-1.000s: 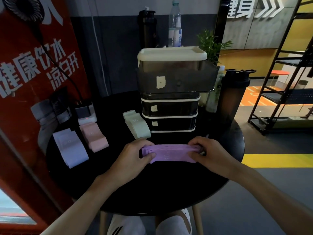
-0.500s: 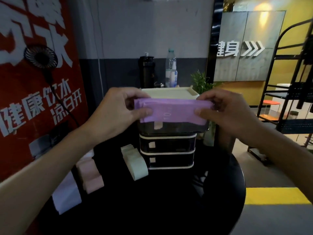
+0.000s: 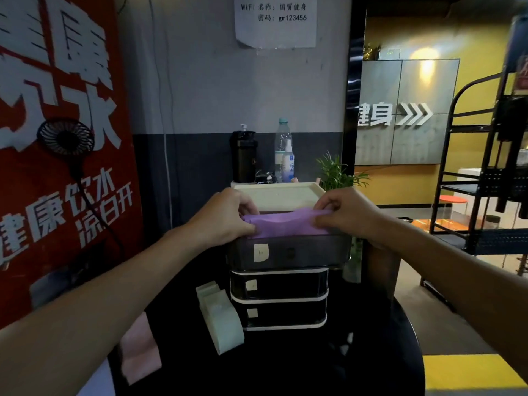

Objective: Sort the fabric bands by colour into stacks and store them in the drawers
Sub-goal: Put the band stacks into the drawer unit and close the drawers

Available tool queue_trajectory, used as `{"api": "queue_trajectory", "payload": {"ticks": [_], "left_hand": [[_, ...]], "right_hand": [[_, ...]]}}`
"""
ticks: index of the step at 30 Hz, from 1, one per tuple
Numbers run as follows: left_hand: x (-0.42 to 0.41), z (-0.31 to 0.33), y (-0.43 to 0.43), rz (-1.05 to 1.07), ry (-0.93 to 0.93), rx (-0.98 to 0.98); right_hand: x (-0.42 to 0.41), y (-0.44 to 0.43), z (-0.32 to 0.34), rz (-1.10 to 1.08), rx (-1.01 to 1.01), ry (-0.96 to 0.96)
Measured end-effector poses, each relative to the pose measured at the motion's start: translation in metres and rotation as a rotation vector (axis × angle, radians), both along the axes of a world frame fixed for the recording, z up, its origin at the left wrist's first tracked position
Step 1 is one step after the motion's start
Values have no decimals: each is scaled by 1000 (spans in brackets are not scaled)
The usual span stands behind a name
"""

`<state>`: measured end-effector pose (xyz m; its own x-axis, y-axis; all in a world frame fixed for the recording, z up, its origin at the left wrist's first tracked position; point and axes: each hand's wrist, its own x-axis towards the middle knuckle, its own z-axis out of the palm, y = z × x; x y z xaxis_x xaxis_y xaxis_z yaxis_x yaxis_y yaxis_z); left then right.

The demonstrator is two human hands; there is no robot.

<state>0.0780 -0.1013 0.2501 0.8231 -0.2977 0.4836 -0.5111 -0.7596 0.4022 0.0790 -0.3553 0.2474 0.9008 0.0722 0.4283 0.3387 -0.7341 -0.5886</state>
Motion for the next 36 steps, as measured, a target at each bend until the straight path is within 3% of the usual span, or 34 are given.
{"api": "queue_trajectory", "payload": {"ticks": [9,18,21,27,30,33,36], "left_hand": [[13,5,-1,24,85,178],[2,1,10,-85,24,-22],[-4,-1,14,-71,-9,-21],[-13,1,20,-118,191,-4],[-18,3,23,-149,268,111],[-19,1,24,-159,236,153],[-18,-3,23,-152,206,108]], "right_hand": [[4,1,2,32,-117,139],[-2,-9,-1,114,2,103],[-2,-12,-6,107,23,97],[-5,-17,-8,89,-16,154],[-11,-18,-7,159,99,217],[-21,-18,-8,232,181,262],[-26,-21,-9,312,125,289]]}}
